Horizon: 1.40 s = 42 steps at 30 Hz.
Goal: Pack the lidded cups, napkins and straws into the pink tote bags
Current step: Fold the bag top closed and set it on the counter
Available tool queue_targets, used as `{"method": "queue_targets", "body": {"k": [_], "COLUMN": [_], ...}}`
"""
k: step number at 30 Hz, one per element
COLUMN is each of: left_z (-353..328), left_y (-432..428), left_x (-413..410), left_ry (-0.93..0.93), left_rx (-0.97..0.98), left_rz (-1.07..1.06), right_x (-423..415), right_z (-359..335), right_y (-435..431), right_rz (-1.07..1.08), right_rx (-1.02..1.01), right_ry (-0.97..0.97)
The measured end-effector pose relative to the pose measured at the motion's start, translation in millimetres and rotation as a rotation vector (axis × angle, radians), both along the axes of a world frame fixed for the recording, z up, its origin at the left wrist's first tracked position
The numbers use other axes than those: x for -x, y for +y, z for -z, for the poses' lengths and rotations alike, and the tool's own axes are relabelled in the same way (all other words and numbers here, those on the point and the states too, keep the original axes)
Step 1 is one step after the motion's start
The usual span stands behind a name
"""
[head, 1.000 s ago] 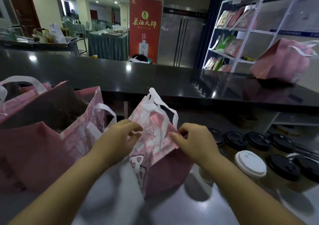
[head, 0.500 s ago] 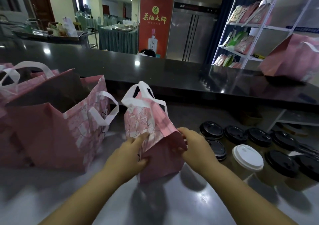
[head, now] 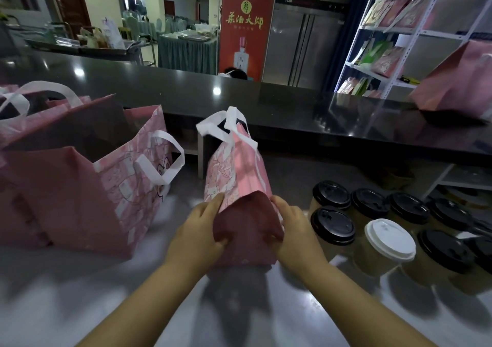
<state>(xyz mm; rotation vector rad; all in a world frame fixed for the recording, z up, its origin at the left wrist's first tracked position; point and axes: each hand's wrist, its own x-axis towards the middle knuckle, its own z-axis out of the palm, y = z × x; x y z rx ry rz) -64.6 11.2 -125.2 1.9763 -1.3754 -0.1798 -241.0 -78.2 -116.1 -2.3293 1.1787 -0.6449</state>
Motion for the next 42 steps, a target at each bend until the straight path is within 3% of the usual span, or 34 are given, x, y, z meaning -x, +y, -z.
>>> {"method": "queue_targets", "body": {"k": [5,10,22,27,34,42], "left_z": [0.9,-3.2,-14.2,-18.2,-14.8,-4.9], "left_y": [-3.1,-7.3,-14.2,-15.3,-18.4,-3.6], "left_x": [6.4,12.0,18.1,18.6,12.1,7.0], "left_ry": [-0.07,-0.016,-0.143,-0.119,-0.155,-0.073], "left_rx": [0.005,0.086,0.142,0.179,0.185,0.133], "left_rz": [-0.06,-0.087,-0.148,-0.161,-0.15,0.01], "right_x": [-7.6,-18.8,-21.7,-24.5,-11.4,8.7], "right_z": [5.6,3.6,-7.6,-13.4,-14.6,-15.4], "right_y": [3.6,8.1,2.1,2.7,7.1,13.1], "right_rz": [0.018,0.12,0.242,0.195,0.029,-0.045], "right_rx": [0.054,0.172,0.149,0.182,0.061,-0.126], "right_ry": [-0.036,-0.023,-0.041,-0.082,-0.208,-0.184]}}
